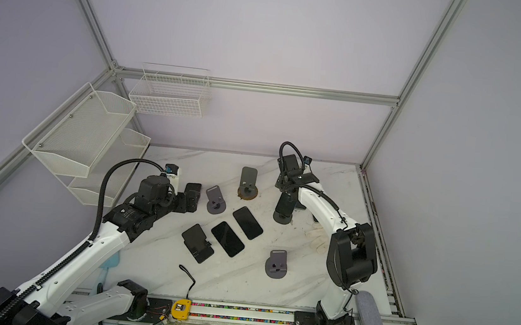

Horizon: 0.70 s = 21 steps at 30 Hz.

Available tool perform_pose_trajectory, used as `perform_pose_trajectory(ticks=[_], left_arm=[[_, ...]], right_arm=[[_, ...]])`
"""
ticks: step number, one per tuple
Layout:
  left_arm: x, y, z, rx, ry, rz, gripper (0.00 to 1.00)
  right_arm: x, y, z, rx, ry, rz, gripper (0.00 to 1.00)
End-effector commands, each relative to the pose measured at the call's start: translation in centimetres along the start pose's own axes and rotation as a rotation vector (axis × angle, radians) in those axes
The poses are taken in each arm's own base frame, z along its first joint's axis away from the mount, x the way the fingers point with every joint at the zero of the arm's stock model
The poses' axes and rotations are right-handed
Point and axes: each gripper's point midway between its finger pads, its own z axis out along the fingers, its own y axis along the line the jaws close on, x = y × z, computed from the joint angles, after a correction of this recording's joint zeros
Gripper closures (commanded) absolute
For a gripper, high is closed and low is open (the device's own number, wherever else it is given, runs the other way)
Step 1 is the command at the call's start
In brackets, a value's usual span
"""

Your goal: Remove the phone from the phone stand

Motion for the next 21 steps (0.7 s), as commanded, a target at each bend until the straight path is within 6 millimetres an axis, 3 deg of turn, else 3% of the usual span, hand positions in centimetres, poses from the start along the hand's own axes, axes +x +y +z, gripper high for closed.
perform_pose_trajectory(ticks=[1,11,21], left_arm=[[-3.9,-1.2,-1.4,0.058,-0.095,-0.014,0.01],[-3.8,-1.4,-1.1,0.079,-0.091,-0.031,0.01],[-3.8,-1.6,-1.6,0.105,-0.106,-0.032,0.00]], right_arm=[[1.0,-0.6,0.4,0.022,0.022,0.001,0.05],[1.8,-0.1,1.3,0.014,0.060,-0.043,0.10],[2.3,-0.4,1.9,0.029,0.057,-0.064,0.22]])
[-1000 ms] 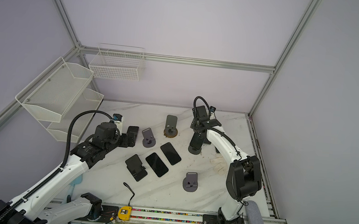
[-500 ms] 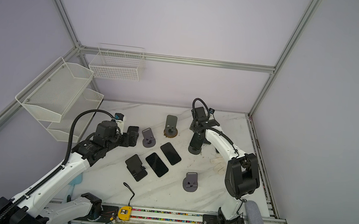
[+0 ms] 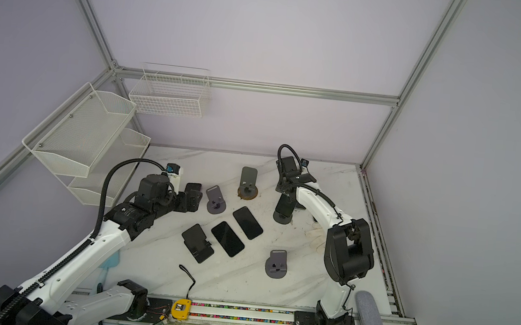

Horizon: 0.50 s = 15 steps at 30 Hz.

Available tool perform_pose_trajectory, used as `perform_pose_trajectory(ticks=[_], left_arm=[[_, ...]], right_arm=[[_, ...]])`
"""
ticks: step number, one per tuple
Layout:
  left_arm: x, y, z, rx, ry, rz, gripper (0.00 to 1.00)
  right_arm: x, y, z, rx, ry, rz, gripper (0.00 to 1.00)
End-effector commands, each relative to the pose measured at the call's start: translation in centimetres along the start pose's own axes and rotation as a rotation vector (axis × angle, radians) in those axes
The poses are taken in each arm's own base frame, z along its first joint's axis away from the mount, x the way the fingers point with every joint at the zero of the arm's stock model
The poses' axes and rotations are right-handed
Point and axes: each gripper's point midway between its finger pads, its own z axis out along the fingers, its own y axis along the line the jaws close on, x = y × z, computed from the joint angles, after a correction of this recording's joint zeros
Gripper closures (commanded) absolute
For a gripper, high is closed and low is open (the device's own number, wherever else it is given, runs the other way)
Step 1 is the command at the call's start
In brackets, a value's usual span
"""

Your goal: Remove the phone from the phone stand

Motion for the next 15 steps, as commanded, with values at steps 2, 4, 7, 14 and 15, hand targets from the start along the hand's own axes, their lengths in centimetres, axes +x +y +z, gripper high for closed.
perform_pose_trajectory(ticks=[2,4,7,14,15], left_arm=[[-3.7,-0.9,-2.1,0.041,-0.121,-0.015,0.00],[-3.8,-0.8,-2.2,0.037,-0.128,-0.018,0.00],[-3.8,-1.0,-2.3,0.047,-0.128,-0.018,0.00],[-3.7,-1.2,-2.7,0.073,-0.131,-0.100,0.00],[-3.3,-1.2,-2.6,0.080,-0.126,-0.125,0.00]], right_arm=[[0.7,-0.3,0.2,0.006,0.008,-0.016,0.24],[0.5,-0.1,-0.1,-0.003,0.002,-0.018,0.26],[0.2,0.1,-0.6,-0.014,-0.019,-0.021,0.31],[-0.1,0.1,-1.4,-0.026,-0.029,-0.042,0.35],[-0.2,0.3,-1.6,-0.037,-0.031,-0.045,0.36]])
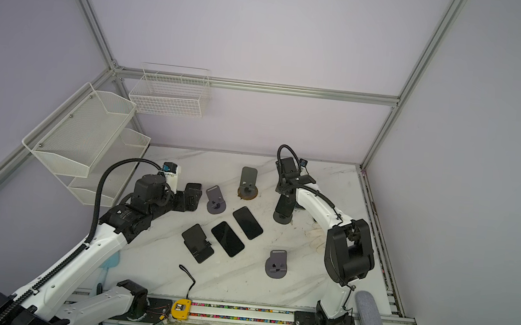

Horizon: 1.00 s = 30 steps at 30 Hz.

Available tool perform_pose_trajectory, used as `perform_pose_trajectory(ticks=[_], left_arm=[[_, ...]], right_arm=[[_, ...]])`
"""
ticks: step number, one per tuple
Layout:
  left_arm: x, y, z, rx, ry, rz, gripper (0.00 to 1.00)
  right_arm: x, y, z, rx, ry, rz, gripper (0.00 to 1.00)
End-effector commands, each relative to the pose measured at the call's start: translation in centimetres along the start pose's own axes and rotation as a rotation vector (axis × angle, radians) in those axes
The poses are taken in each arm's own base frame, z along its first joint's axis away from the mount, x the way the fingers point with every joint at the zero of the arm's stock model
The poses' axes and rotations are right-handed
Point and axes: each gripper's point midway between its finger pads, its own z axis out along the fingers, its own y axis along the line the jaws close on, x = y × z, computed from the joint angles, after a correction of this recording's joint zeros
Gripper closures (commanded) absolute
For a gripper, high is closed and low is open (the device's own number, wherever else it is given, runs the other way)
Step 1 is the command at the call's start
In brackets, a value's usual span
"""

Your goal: Remove the phone from the phone stand

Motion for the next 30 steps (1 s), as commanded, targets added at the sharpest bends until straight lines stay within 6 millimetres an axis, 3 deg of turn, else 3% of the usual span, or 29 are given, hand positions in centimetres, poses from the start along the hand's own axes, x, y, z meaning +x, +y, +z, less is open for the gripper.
perform_pose_trajectory(ticks=[1,7,19,25,30], left_arm=[[-2.0,-0.9,-1.4,0.057,-0.083,-0.090,0.00],[-2.5,-0.3,-2.1,0.036,-0.146,-0.117,0.01],[-2.3,-0.4,-1.7,0.025,-0.091,-0.081,0.00],[-1.6,-0.1,-1.0,0.012,-0.078,-0.082,0.00],[-1.1,0.0,-0.5,0.014,-0.071,-0.111,0.00]], right_arm=[[-0.4,0.0,-1.8,-0.026,-0.017,-0.022,0.36],[-2.7,1.6,-4.5,-0.124,-0.082,-0.057,0.40],[-4.8,6.2,-8.7,-0.270,-0.151,-0.159,0.41],[-6.3,8.6,-8.5,-0.313,-0.179,-0.167,0.42],[-7.1,11.1,-6.9,-0.342,-0.167,-0.190,0.41]])
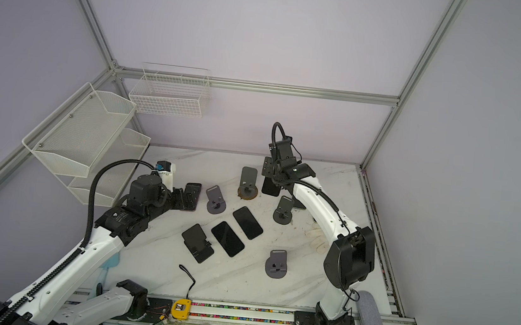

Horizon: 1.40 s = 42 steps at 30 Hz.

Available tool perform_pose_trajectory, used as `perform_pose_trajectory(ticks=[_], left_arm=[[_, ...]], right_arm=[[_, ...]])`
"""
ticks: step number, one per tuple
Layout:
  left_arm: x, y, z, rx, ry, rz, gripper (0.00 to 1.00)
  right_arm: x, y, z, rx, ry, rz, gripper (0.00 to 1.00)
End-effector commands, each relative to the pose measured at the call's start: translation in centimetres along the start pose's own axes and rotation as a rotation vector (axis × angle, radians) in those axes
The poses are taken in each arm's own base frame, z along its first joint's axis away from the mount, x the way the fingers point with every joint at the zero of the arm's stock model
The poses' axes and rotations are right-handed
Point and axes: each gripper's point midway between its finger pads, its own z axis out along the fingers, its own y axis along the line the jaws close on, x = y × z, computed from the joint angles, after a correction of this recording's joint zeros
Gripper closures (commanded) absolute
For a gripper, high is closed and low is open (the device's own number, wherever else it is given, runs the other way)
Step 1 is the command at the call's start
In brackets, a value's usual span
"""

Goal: Remove the phone from the phone stand
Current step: Remove the phone from the phone stand, then place the phone at the top-center of the table.

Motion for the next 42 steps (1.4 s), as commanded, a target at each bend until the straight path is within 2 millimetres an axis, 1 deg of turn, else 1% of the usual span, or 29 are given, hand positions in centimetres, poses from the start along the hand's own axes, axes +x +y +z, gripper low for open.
perform_pose_trajectory(ticks=[1,3,8,12,20,25,31,34,42], left_arm=[[-0.3,0.1,0.3,0.009,-0.027,-0.033,0.00],[-0.2,-0.4,0.5,0.034,-0.023,-0.041,0.00],[0.3,-0.2,0.8,0.027,0.001,-0.043,0.01],[0.5,-0.2,0.7,0.030,0.002,-0.036,0.01],[0.5,0.0,0.8,0.021,0.000,-0.036,0.00],[0.5,-0.2,0.6,0.029,0.014,-0.031,0.01],[0.4,-0.1,0.2,0.026,0.005,-0.026,0.00],[0.6,0.4,0.2,0.006,-0.001,-0.033,0.00],[0.9,0.3,0.2,0.015,0.006,-0.047,0.01]], right_arm=[[-1.5,1.5,1.3,-0.033,-0.022,-0.023,0.41],[-1.9,1.6,2.4,-0.028,-0.025,-0.032,0.41],[-2.5,0.1,5.5,0.017,0.000,-0.039,0.41],[-2.5,-1.5,8.0,0.030,0.031,-0.037,0.42],[-1.9,-4.5,11.7,0.031,0.097,-0.044,0.44],[-0.4,-5.1,14.0,0.034,0.141,-0.072,0.44],[2.4,-5.2,16.5,0.020,0.219,-0.087,0.44],[3.8,-5.2,17.2,0.009,0.265,-0.095,0.44],[6.7,-5.6,18.1,0.004,0.334,-0.105,0.44]])
